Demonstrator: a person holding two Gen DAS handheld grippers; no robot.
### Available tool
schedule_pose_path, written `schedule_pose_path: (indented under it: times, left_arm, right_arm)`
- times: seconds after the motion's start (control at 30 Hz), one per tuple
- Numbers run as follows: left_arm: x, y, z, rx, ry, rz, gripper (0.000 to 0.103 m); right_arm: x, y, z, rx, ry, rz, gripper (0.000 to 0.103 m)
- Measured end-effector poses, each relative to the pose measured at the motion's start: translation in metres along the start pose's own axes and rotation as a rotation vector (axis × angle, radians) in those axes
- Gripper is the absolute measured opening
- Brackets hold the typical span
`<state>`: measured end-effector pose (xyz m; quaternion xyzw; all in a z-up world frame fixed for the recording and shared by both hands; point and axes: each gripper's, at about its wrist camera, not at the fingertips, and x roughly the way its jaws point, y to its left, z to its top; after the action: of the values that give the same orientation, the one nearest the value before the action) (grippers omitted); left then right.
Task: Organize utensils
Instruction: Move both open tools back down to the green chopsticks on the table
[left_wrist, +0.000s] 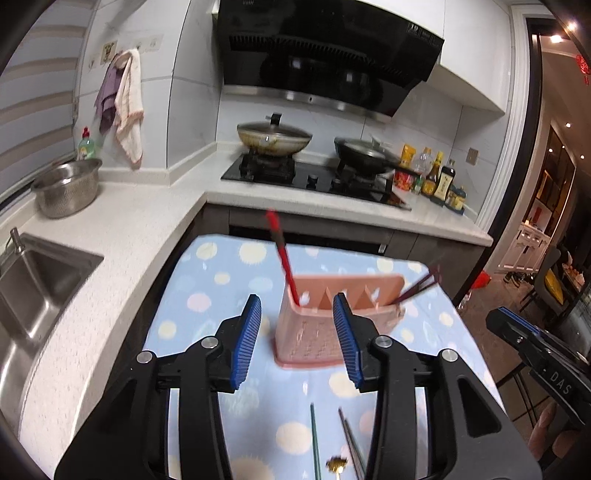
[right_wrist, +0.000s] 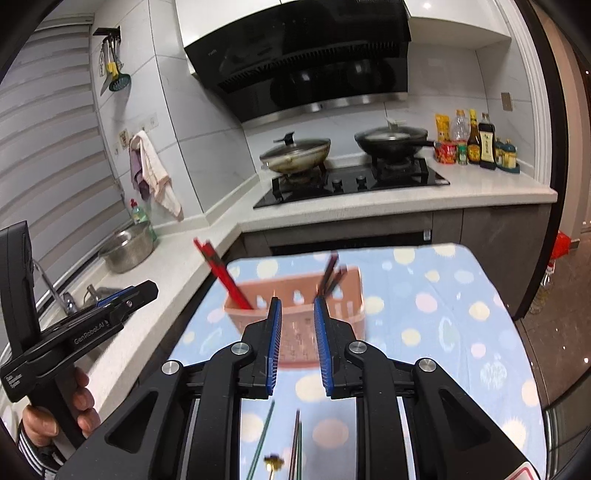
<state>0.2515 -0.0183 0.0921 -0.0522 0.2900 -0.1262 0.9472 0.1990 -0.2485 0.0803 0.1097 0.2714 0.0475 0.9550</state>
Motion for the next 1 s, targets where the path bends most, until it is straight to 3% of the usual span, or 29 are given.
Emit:
schedule_pose_path:
  times: [0.43,0.6,0.77,1.0]
  left_arm:
    - [-0.016,0.016,-0.129,-0.015,0.216,0.030,0.039]
    - [-0.019,0.016,-0.176,-0.028,0.306,0.025,0.039]
    - [-0.023,0.011,-0.211,-0.030,0.369,0.023,0.039]
    - [-0.029,0.002,-0.238,-0.016,0.418,0.010,0.039]
  right_arm:
    - [-0.029,0.000,-0.152,-0.025,0.246,-0.086,0.019]
    - [-0.033,0.003,-0.206,-0.029,0.351,-0.074,0.019]
    - [-0.034,0.006,-0.237,-0.036,0.412,-0.065,0.019]
    - [-0.029,0.009,-0.250,-0.028,0.443,-0.049,0.019]
